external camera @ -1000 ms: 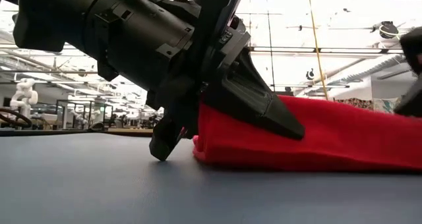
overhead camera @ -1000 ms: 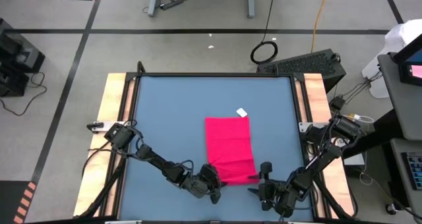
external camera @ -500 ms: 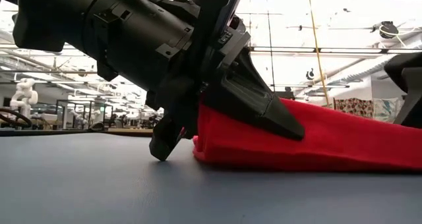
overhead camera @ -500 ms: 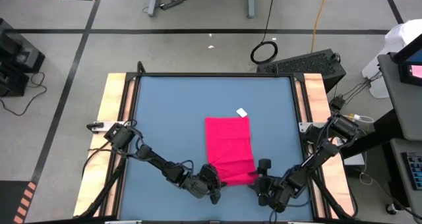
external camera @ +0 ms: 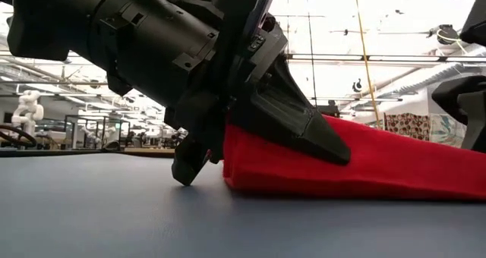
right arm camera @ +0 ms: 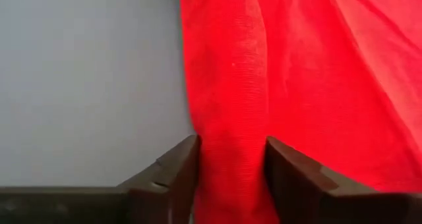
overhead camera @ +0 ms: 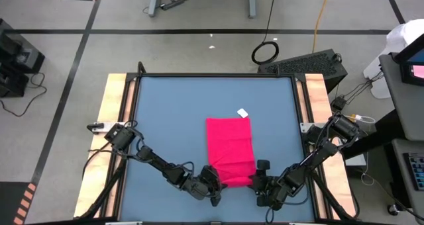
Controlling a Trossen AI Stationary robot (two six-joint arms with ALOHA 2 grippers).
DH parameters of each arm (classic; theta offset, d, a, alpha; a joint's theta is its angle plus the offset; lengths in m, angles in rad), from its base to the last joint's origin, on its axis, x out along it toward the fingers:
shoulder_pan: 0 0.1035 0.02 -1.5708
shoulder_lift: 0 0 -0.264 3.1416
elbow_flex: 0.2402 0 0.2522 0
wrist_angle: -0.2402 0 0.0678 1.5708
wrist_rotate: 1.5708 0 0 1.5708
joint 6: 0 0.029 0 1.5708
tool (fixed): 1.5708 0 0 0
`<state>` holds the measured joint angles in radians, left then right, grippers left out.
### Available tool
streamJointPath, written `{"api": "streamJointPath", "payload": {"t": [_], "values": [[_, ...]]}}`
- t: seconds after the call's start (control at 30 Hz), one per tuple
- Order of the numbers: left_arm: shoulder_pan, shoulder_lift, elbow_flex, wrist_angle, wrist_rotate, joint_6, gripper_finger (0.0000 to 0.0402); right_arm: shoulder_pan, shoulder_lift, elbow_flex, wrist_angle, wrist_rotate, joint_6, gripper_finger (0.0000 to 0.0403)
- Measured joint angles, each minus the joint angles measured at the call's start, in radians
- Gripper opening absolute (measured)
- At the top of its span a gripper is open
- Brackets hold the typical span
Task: Roll towel
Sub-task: Roll the red towel
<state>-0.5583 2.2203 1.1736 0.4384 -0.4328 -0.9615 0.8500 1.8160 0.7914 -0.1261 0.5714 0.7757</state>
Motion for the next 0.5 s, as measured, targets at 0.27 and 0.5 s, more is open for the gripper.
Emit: {"api": "streamJointPath", "payload": {"t": [0.27, 0.5], "values": [[-0.001, -0.05, -0.001, -0.083, 0.039, 0.11, 0.0161, -0.007, 0.001, 0.0, 0.003, -0.061, 0.024, 0.0106], [-0.02, -0.225, -0.003, -0.294, -0.06, 0.295, 0.0277, -0.05, -0.054, -0.003, -0.007, -0.185, 0.048, 0.0069]]}}
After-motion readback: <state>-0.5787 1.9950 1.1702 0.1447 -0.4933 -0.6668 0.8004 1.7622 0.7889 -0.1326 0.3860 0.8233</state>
